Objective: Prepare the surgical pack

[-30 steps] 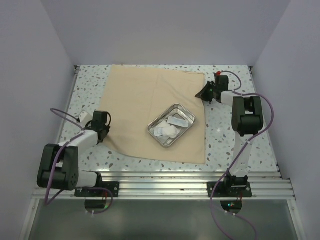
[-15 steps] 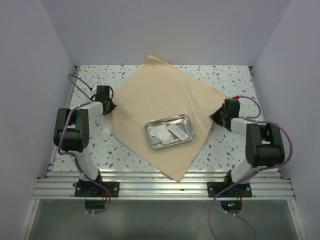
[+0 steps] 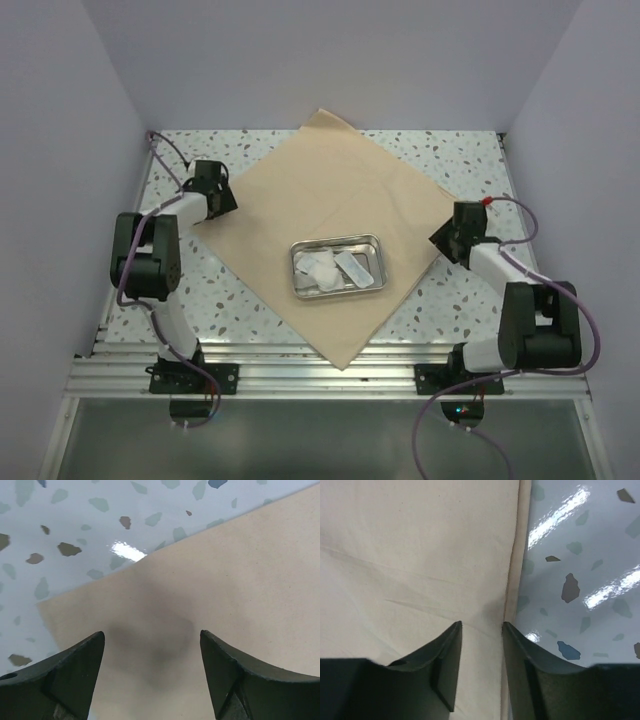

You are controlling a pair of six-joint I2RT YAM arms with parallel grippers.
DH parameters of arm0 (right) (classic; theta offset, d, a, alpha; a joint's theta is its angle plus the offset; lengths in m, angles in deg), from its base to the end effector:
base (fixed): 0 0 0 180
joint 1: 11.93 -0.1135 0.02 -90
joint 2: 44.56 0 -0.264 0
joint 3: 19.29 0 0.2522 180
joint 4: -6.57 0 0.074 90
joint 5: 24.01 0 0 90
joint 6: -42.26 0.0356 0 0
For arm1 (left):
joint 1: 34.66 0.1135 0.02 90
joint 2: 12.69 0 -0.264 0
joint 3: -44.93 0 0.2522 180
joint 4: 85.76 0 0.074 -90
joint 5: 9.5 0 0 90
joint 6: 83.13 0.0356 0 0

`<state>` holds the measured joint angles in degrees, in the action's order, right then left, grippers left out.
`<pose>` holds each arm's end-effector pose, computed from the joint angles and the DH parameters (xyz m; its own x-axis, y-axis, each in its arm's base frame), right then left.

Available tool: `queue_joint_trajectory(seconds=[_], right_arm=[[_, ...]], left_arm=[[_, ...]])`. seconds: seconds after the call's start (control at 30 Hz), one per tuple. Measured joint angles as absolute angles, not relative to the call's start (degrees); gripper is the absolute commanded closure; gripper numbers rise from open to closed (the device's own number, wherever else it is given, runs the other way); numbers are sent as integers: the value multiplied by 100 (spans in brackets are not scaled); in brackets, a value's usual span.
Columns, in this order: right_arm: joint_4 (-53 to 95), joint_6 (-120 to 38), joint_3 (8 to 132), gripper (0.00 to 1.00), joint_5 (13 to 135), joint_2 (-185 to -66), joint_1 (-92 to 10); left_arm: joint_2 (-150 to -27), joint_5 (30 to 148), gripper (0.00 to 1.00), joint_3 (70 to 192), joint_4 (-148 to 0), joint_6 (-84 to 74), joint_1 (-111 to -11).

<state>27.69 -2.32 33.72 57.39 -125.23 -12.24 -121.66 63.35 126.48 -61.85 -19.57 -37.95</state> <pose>0.2726 -0.0038 0.1748 -0.4616 0.7018 -0.5426 0.6012 0.6973 0.3904 0.3971 -0.0123 0.1627 -0.6405 -0.3893 -0.6620 -0.4627 0.8836 -0.0721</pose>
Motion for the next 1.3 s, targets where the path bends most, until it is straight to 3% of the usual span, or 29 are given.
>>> queue_joint_trajectory(seconds=[0.03, 0.07, 0.13, 0.3, 0.37, 0.43, 0.67, 0.8, 1.1, 1.17, 1.3], right_arm=[[2909, -249, 3472, 41, 5629, -12505, -1224], [3033, -253, 3555, 22, 5531, -12474, -1224], [3287, -330, 3673, 16, 5343, -12383, -1224], [3715, -540, 3829, 28, 5227, -12011, -1229], [3717, -736, 3826, 33, 5435, -11836, -1270], [3696, -1001, 3824, 33, 5686, -11640, -1506], [4117, -1322, 3829, 35, 5942, -11253, -3556], [4430, -815, 3426, 36, 5831, -10724, -4634], [4828, -181, 2760, 45, 5087, -10291, -8125], [4854, -258, 2738, 53, 5033, -10326, -8603], [4987, -524, 2893, 51, 4871, -10680, -9397]], left_arm=[[-12061, 6235, 19, 12630, -6100, -1941, -3795], [-11932, 6141, 19, 12619, -5993, -1930, -3793], [-11617, 5999, 19, 12554, -5929, -1922, -3790], [-10620, 5883, 17, 12139, -5940, -1954, -3808], [-10282, 5791, 0, 11852, -5973, -2002, -3876], [-9923, 5784, 0, 11419, -6084, -2094, -4013], [-8852, 6458, 0, 9835, -6823, -2304, -4228], [-8804, 6536, 0, 9787, -7037, -2457, -4212], [-8767, 6698, 0, 9621, -7435, -2555, -4212], [-8721, 6751, 0, 9520, -7501, -2562, -4212], [-8673, 6829, 0, 9433, -7590, -2569, -4212]])
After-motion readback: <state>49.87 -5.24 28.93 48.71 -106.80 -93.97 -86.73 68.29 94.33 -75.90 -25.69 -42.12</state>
